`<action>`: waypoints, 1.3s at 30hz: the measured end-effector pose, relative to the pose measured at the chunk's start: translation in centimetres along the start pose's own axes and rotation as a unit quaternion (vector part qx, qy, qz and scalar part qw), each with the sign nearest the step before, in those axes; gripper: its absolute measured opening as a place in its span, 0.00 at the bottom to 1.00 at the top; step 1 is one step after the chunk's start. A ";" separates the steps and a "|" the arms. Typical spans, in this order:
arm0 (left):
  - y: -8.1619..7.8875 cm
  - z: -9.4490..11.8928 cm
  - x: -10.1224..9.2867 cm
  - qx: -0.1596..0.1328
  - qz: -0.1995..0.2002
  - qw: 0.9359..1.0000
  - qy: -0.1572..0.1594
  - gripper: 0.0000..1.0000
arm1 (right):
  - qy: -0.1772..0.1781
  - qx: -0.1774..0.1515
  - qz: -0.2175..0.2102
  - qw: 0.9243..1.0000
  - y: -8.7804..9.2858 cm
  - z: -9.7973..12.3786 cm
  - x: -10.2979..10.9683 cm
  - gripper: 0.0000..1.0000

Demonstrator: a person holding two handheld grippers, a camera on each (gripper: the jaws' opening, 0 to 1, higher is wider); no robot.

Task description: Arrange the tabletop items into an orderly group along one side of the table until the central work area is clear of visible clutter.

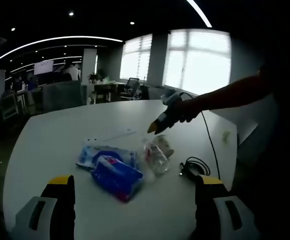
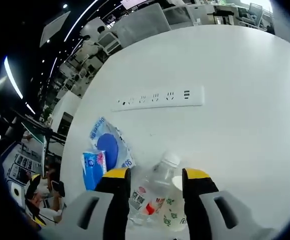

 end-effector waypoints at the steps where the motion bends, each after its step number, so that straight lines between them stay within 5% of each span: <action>1: 0.0 -0.1 0.1 0.001 0.000 1.000 -0.001 0.99 | -0.004 0.004 -0.008 1.000 0.1 -0.3 -0.1 0.36; 9: 0.6 -0.7 2.0 0.011 0.006 1.000 0.001 0.99 | -0.012 0.021 -0.031 0.999 0.3 -2.2 -0.4 0.32; 18: 0.5 -1.6 1.9 0.021 0.012 1.000 0.004 0.99 | -0.002 0.026 -0.033 0.999 0.1 -3.6 -0.9 0.22; 39: 0.6 -3.7 2.2 0.037 0.022 0.999 0.015 0.99 | 0.000 0.060 -0.056 0.997 0.6 -6.5 -1.5 0.23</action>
Point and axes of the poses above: the point that each gripper's makers call its tool centre point, and the gripper's own axes: z roughly backward along the fingers, x roughly to its left, y roughly out of its underside, the point moved 5 cm from there along z, roughly backward along the fingers, and after that the axes turned 11 degrees about z, right-handed, at the moved point
